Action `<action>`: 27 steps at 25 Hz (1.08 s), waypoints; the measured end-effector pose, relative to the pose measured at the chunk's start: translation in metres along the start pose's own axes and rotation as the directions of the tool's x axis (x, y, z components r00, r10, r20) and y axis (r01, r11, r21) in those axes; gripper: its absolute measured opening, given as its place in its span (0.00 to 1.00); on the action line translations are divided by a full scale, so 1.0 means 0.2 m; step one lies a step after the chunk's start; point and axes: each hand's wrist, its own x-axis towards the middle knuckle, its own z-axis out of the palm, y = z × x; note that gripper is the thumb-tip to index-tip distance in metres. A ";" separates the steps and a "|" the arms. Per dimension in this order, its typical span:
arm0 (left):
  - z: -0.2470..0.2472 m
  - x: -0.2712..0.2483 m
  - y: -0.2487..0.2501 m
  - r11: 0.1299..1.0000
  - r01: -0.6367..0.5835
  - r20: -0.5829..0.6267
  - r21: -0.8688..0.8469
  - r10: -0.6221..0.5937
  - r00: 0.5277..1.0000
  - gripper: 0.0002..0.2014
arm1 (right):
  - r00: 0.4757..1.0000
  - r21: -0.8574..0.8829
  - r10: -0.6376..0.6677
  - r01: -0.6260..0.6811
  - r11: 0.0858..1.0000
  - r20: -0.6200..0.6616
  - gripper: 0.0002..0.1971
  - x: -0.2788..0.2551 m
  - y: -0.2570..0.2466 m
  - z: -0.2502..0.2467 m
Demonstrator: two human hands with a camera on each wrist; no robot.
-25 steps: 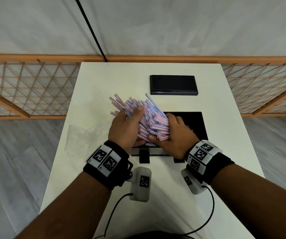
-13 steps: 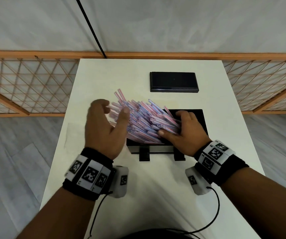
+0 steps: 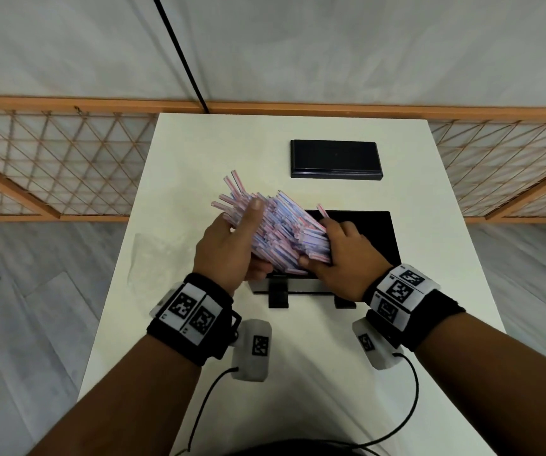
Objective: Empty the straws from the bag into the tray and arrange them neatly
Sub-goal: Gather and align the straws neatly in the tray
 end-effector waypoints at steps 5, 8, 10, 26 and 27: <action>0.00 0.02 -0.05 0.998 -0.056 -0.064 0.029 0.057 0.996 0.12 | 0.988 0.122 -0.099 0.113 0.986 -0.116 0.43 0.01 0.01 -0.04; -0.05 0.00 -0.07 0.976 -0.121 -0.100 0.182 0.141 0.985 0.20 | 0.966 0.094 -0.007 0.032 0.995 -0.257 0.38 -0.04 0.08 -0.08; -0.08 0.01 -0.10 0.967 -0.081 -0.092 0.242 0.106 0.990 0.29 | 0.959 0.109 0.088 -0.061 0.992 -0.268 0.28 -0.08 0.10 -0.12; -0.04 -0.01 -0.14 0.988 -0.060 -0.177 0.141 0.085 0.981 0.28 | 0.946 -0.144 -0.264 0.292 0.946 0.188 0.27 -0.07 0.04 -0.05; -0.04 -0.01 -0.13 0.990 -0.068 -0.197 0.124 0.092 0.976 0.27 | 0.944 -0.157 -0.257 0.291 0.944 0.206 0.27 -0.07 0.04 -0.05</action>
